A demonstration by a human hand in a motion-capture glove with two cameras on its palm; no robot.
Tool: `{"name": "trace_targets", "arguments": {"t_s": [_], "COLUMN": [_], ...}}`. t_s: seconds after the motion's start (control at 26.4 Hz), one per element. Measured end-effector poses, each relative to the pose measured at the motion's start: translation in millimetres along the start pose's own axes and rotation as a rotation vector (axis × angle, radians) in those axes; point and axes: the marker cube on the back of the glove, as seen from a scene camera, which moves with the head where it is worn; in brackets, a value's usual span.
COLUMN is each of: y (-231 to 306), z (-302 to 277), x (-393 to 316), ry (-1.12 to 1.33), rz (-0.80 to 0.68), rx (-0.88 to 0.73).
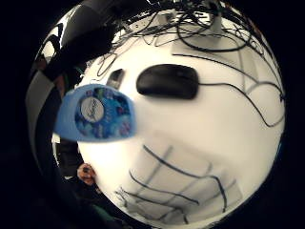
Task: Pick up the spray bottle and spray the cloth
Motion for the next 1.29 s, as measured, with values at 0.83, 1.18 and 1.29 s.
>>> {"name": "trace_targets", "arguments": {"t_s": [0.83,1.18,1.29], "y": [187.0,226.1,248.0], "z": [-78.4,-73.9,-77.4], "x": [0.4,-5.8,-8.1], "ry": [0.647,0.674,0.673], "rz": [-0.074,-0.072,-0.078], "rx": [-0.236,-0.253,-0.289]}}
